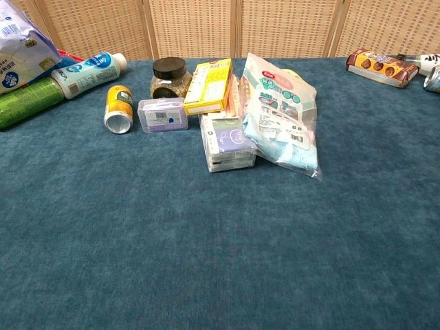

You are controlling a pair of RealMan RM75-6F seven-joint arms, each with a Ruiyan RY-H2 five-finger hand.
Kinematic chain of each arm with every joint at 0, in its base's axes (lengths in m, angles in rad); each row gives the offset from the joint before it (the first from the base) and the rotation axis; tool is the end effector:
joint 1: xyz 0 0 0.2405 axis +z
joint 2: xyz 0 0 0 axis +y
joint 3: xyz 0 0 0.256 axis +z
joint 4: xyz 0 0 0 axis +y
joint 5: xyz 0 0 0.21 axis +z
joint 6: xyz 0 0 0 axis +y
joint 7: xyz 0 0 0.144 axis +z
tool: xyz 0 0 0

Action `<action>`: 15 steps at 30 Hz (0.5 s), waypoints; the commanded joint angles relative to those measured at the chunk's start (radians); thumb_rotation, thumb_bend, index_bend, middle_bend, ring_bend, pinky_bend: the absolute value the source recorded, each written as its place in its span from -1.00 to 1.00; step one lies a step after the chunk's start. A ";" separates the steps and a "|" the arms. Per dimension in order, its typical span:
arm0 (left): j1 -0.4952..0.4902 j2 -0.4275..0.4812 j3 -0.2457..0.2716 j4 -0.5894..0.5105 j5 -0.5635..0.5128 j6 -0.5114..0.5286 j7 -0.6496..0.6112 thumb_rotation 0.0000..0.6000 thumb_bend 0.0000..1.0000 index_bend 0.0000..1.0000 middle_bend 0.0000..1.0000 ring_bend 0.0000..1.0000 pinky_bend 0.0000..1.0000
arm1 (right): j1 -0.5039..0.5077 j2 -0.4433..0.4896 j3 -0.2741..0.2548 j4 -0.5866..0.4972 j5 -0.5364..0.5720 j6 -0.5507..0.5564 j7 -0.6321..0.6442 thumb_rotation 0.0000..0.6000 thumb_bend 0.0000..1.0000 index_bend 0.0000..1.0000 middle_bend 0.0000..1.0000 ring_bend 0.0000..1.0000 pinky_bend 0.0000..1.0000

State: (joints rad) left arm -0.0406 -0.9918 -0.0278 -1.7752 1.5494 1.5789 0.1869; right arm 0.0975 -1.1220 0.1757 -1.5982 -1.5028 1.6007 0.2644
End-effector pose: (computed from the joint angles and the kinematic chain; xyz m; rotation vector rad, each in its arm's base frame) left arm -0.2850 0.1613 0.1908 -1.4079 -0.7426 -0.8281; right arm -0.2927 -0.2069 0.1933 1.1821 -0.8914 1.2777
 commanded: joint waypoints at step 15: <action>-0.234 -0.043 -0.086 0.212 0.058 -0.228 0.121 1.00 -1.00 -0.77 -1.00 -1.00 -1.00 | -0.002 0.004 0.011 -0.006 0.010 0.008 0.006 1.00 -1.00 -1.00 -1.00 -1.00 -1.00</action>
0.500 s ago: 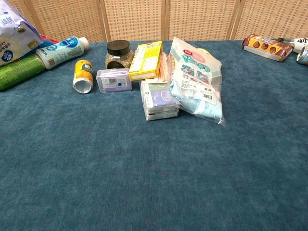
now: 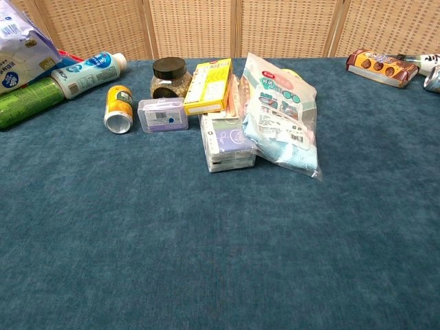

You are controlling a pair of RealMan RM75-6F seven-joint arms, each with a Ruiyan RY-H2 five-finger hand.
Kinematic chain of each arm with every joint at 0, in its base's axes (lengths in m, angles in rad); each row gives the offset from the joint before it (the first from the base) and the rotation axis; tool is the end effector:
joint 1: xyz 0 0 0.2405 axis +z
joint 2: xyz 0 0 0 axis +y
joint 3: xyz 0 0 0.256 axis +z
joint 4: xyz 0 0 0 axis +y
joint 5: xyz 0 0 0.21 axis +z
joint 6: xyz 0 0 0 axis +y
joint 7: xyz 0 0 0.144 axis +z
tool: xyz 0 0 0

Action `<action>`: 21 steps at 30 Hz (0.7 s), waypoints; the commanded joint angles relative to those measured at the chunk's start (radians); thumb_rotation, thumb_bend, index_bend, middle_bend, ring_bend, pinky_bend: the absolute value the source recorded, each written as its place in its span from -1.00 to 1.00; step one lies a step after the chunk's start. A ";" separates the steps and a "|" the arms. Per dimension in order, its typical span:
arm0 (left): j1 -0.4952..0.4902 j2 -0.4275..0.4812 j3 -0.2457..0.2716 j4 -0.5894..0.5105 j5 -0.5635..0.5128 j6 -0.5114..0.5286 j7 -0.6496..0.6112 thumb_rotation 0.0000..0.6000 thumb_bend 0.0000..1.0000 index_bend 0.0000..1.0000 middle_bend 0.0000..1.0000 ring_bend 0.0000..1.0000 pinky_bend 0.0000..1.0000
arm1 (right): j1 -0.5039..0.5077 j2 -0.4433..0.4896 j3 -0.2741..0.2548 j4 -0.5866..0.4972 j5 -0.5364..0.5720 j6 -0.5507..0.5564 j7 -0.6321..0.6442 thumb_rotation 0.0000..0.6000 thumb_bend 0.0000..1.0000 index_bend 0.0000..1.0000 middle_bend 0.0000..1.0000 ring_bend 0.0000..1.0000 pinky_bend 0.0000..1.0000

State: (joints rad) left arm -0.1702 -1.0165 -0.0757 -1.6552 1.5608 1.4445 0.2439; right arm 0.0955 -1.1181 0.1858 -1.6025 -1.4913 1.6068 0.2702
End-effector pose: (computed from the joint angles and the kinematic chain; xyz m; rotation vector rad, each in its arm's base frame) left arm -0.2846 0.2109 0.1822 -1.5651 -0.5829 -0.7671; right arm -0.2927 -0.2077 0.1972 1.1608 -0.8868 1.2869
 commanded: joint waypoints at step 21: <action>-0.578 -0.333 -0.093 0.478 -0.024 -0.644 0.331 1.00 -1.00 -0.87 -1.00 -1.00 -1.00 | -0.007 0.014 0.012 0.000 0.010 0.009 0.039 1.00 -1.00 -1.00 -1.00 -1.00 -1.00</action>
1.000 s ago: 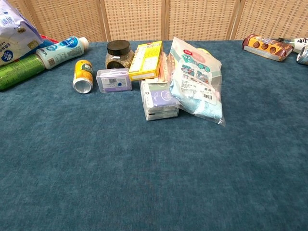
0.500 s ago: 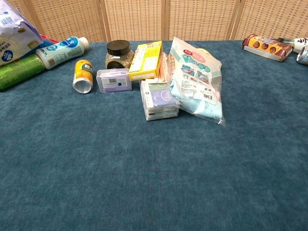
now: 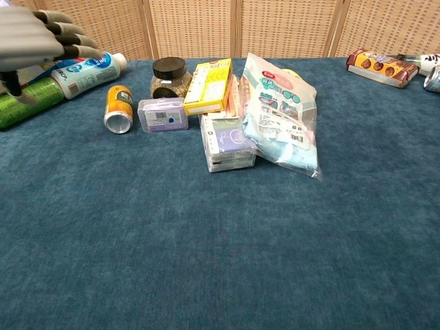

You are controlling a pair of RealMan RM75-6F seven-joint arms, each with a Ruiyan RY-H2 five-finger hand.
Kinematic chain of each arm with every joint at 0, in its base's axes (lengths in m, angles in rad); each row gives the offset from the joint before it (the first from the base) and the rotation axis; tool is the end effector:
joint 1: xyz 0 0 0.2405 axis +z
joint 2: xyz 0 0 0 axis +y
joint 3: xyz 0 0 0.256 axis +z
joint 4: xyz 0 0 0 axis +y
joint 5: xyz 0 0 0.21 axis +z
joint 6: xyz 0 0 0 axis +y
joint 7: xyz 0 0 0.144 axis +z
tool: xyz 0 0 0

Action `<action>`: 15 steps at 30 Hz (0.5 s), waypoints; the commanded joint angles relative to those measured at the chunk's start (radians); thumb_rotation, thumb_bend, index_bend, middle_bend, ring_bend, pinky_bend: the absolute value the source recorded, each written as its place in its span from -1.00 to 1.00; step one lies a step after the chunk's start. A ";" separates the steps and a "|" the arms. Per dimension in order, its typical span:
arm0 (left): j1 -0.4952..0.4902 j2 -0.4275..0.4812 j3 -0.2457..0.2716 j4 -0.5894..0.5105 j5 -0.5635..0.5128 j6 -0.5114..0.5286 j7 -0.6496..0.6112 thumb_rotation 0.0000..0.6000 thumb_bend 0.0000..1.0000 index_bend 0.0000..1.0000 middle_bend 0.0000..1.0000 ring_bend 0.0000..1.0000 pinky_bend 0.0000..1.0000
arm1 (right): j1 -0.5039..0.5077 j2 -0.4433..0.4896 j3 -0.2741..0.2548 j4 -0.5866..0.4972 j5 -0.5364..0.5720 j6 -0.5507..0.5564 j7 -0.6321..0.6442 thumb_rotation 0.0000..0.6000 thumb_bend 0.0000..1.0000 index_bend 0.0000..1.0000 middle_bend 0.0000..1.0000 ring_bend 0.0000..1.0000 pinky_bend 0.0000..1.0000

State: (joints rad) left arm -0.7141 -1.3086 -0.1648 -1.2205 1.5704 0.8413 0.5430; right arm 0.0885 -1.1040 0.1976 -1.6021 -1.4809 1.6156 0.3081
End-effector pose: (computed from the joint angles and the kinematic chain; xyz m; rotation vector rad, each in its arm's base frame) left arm -0.2154 0.3892 0.0773 -2.0285 -0.0301 -0.4254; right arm -0.2946 -0.2074 0.2053 1.1320 -0.8901 1.3115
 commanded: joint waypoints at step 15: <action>-0.148 -0.232 0.018 0.255 -0.121 -0.133 0.091 1.00 -1.00 -0.86 -1.00 -1.00 -1.00 | -0.004 0.008 0.012 0.001 0.012 0.004 0.028 1.00 -1.00 -1.00 -1.00 -1.00 -1.00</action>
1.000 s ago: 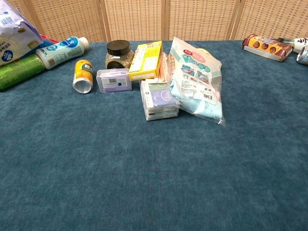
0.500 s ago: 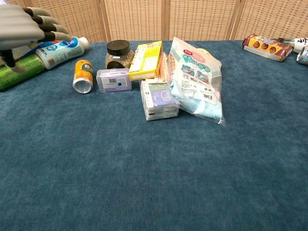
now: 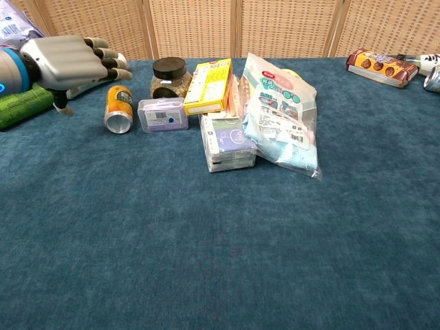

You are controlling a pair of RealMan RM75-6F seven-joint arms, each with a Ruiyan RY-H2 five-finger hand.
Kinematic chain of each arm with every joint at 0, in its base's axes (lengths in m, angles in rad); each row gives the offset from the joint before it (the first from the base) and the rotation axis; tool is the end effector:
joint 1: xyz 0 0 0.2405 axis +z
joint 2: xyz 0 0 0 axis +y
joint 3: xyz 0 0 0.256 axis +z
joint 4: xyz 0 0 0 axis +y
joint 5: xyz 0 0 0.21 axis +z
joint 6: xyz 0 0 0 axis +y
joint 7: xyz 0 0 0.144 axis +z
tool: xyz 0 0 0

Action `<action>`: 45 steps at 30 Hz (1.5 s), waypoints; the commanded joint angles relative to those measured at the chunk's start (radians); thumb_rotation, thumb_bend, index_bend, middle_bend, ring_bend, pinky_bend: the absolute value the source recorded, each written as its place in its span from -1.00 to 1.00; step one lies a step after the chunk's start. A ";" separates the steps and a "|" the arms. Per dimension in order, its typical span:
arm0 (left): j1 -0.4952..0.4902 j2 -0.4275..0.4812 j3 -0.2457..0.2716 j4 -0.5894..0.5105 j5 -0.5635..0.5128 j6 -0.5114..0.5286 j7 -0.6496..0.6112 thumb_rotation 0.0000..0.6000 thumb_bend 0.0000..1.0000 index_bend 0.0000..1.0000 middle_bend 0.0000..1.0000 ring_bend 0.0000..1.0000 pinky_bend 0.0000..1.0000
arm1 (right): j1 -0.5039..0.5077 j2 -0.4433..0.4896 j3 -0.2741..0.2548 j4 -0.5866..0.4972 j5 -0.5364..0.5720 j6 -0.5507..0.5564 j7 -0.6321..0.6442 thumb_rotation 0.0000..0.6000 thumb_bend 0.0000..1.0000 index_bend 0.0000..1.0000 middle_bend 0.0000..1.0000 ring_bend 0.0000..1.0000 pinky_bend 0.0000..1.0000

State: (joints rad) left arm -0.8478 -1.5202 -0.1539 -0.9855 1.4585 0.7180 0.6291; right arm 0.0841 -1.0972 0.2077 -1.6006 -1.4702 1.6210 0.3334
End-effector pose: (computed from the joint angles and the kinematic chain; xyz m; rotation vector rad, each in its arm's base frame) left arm -0.1998 0.4271 0.0210 -2.0578 -0.0022 -0.3128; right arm -0.2961 -0.2075 0.2105 1.1080 -0.8924 1.3289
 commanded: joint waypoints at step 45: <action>-0.063 0.453 -0.078 -0.627 -0.095 0.220 0.222 1.00 -1.00 0.52 0.37 0.30 0.55 | -0.013 0.019 0.002 -0.041 -0.035 0.038 0.004 1.00 -1.00 -1.00 -1.00 -1.00 -1.00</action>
State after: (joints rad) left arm -0.9112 -1.1247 -0.2013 -1.5493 1.3906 0.9160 0.8100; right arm 0.0710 -1.0785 0.2097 -1.6418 -1.5050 1.6589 0.3373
